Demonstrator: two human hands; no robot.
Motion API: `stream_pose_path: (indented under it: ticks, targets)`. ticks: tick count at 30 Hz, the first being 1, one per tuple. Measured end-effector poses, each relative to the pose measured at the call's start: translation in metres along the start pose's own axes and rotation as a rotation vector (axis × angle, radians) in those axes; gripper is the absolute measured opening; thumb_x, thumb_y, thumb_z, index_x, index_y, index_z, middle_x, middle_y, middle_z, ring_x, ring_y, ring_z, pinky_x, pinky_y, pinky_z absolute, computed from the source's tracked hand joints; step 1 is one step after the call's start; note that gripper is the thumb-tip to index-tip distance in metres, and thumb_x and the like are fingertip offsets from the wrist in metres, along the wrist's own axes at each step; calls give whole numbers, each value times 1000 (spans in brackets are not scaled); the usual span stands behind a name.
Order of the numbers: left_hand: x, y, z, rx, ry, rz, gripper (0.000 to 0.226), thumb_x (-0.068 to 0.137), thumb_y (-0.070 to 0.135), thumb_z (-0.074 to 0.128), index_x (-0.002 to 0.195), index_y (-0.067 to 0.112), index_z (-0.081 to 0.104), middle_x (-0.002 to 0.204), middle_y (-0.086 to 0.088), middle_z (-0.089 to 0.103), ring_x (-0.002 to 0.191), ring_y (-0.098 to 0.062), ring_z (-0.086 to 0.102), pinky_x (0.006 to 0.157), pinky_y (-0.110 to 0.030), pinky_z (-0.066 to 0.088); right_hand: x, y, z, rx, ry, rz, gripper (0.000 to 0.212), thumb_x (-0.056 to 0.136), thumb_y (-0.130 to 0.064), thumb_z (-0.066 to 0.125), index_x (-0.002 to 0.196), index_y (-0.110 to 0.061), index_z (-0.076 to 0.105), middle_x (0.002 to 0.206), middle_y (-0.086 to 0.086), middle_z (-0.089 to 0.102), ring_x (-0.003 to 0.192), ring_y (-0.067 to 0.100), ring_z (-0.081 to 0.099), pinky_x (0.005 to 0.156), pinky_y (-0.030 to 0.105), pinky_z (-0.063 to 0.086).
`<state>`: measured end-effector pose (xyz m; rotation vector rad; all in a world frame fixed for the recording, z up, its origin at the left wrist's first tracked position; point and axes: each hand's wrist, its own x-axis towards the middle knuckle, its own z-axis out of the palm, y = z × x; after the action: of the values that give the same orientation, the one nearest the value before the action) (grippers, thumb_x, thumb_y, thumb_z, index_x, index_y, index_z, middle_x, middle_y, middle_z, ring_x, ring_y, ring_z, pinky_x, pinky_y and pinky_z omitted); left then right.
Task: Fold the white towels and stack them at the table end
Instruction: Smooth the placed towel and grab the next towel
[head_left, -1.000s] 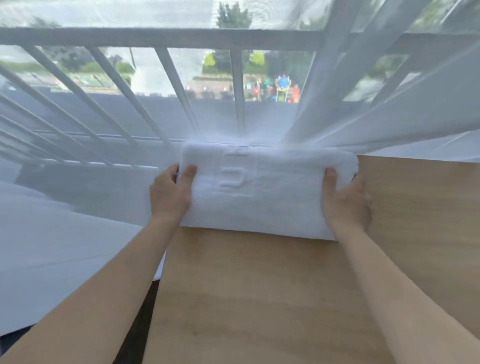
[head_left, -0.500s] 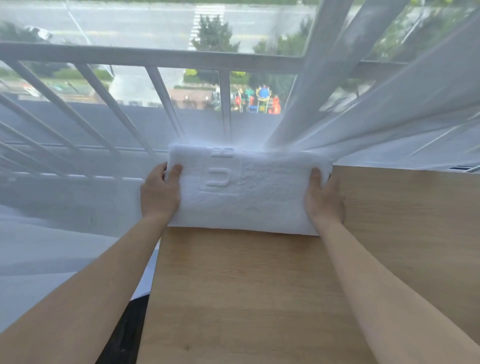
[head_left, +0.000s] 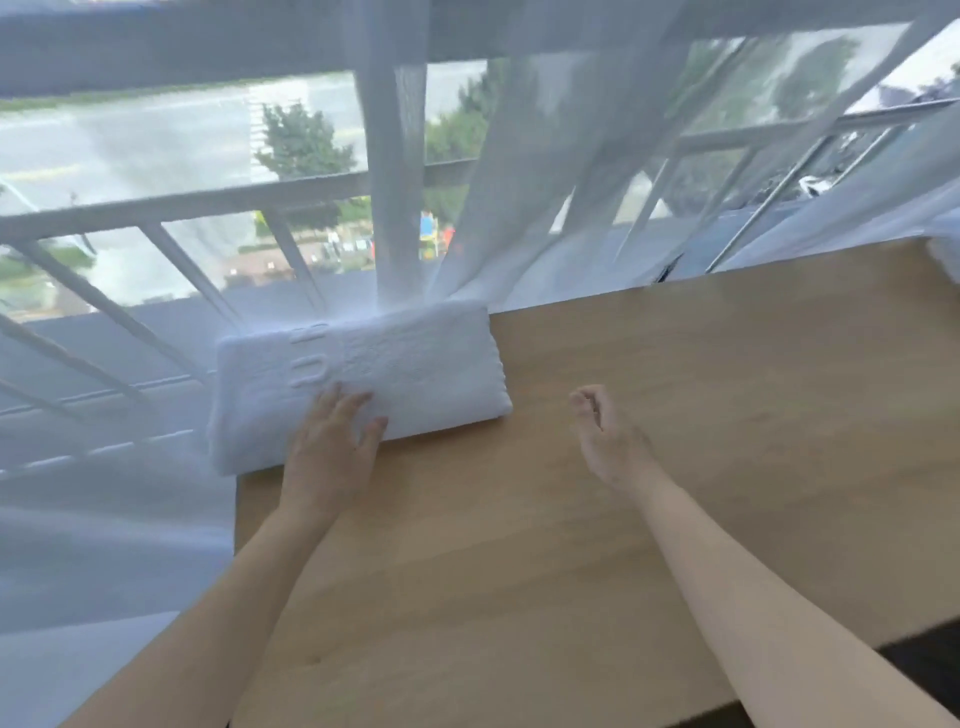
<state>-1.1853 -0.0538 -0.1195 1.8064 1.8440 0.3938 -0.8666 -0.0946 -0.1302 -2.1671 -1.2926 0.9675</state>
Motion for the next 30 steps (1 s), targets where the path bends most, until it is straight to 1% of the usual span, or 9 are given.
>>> stream_pose_path:
  ticks: [2, 4, 7, 10, 12, 14, 18, 23, 30]
  targets:
    - [-8, 41, 12, 73, -129, 134, 42, 104, 39, 48, 145, 29, 51, 162, -3, 32, 151, -23, 26, 120, -43, 21, -11, 7, -24, -59, 8, -29, 35, 101, -53, 41, 121, -29, 55, 124, -3, 60, 113, 22, 57, 88, 33, 41]
    - [-17, 87, 31, 266, -229, 314, 39, 108, 36, 37, 145, 39, 49, 165, 0, 28, 153, -21, 20, 121, -40, 16, -21, 18, -52, -101, 53, -57, 40, 100, -51, 48, 126, -23, 59, 130, 4, 60, 123, 25, 54, 99, 36, 44]
    - [-40, 164, 68, 453, -240, 501, 42, 108, 38, 33, 149, 42, 43, 166, 2, 24, 154, -19, 17, 121, -36, 16, -40, 50, -104, -139, 84, -53, 48, 99, -50, 52, 136, -21, 56, 142, 11, 54, 134, 25, 47, 110, 36, 38]
    - [-75, 243, 113, 508, -241, 602, 43, 106, 45, 36, 148, 40, 44, 163, 2, 31, 152, -19, 22, 121, -36, 17, -64, 95, -163, -148, 56, -2, 55, 101, -52, 47, 146, -21, 46, 151, 9, 46, 143, 23, 36, 113, 34, 31]
    - [-97, 295, 146, 495, -247, 647, 45, 105, 48, 37, 148, 37, 45, 160, 3, 37, 149, -19, 29, 118, -35, 21, -79, 124, -202, -98, 41, 43, 59, 102, -54, 42, 150, -19, 40, 156, 8, 39, 145, 24, 33, 113, 34, 28]
    - [-118, 346, 181, 471, -247, 668, 48, 104, 50, 37, 148, 32, 44, 156, 3, 42, 145, -20, 35, 116, -35, 25, -90, 151, -240, -97, 44, 24, 60, 102, -57, 37, 151, -22, 36, 158, 6, 36, 144, 26, 34, 114, 37, 28]
    - [-163, 436, 238, 394, -319, 673, 53, 103, 53, 36, 151, 29, 40, 157, 3, 41, 144, -22, 38, 115, -36, 28, -116, 210, -312, -80, 32, 42, 60, 101, -59, 34, 153, -28, 32, 160, 2, 33, 143, 25, 35, 115, 41, 31]
    - [-186, 516, 286, 376, -387, 713, 54, 104, 54, 34, 149, 25, 41, 155, 2, 45, 141, -23, 42, 113, -38, 30, -121, 283, -382, 8, 47, 147, 62, 101, -63, 32, 152, -28, 32, 158, 1, 36, 142, 25, 37, 113, 40, 33]
    - [-174, 610, 360, 363, -457, 772, 57, 104, 57, 29, 147, 24, 44, 149, 1, 51, 136, -24, 48, 108, -38, 35, -86, 355, -448, 55, 56, 209, 64, 100, -64, 31, 154, -30, 29, 159, 0, 34, 143, 24, 36, 109, 38, 33]
